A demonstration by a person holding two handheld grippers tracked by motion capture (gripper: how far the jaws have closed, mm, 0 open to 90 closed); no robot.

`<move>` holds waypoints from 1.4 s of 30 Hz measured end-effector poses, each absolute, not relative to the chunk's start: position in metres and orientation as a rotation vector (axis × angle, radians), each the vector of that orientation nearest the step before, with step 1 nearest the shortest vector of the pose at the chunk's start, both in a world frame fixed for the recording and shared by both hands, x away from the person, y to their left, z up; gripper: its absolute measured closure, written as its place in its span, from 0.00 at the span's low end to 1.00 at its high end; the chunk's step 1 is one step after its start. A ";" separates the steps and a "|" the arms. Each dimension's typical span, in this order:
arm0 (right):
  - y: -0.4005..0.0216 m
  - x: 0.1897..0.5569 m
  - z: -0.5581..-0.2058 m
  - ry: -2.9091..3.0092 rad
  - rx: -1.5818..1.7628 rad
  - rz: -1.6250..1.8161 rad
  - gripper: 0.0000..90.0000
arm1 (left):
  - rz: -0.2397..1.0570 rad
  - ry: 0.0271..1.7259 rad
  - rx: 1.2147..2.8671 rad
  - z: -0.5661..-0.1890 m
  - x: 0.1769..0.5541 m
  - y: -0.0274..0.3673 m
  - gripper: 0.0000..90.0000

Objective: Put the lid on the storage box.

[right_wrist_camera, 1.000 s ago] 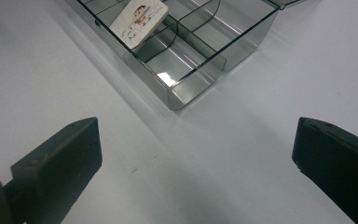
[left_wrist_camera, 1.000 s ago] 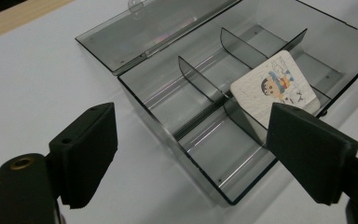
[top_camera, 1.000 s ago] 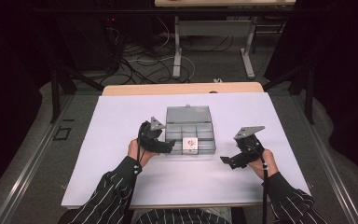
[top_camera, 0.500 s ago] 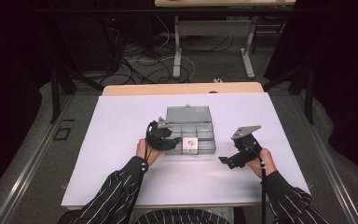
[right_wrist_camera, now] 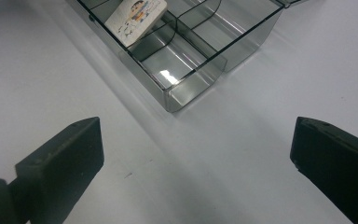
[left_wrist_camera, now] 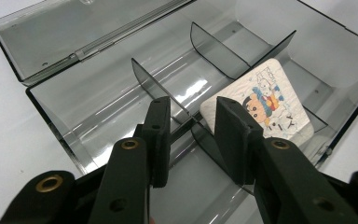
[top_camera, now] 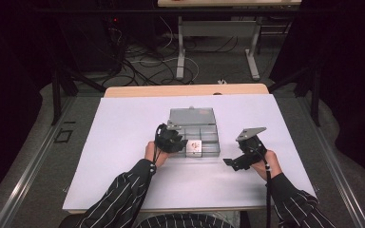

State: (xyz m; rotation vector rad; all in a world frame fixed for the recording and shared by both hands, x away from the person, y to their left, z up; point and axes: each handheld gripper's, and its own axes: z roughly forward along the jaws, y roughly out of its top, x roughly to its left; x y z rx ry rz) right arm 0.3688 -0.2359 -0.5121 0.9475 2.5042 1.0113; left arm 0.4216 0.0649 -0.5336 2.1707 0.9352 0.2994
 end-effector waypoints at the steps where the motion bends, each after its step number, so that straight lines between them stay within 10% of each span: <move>1: -0.235 0.369 -0.512 2.503 0.952 1.014 0.03 | 0.298 0.933 2.168 -0.535 0.422 0.064 0.75; 14: -0.236 0.372 -0.513 2.492 0.962 0.993 0.10 | 0.306 0.927 2.176 -0.538 0.425 0.061 0.80; 32: -0.237 0.429 -0.517 2.333 1.228 1.093 0.94 | 0.335 0.923 2.170 -0.540 0.424 0.058 0.82; 42: -0.226 0.467 -0.522 2.287 1.356 1.080 1.00 | 0.335 0.920 2.174 -0.540 0.424 0.058 0.82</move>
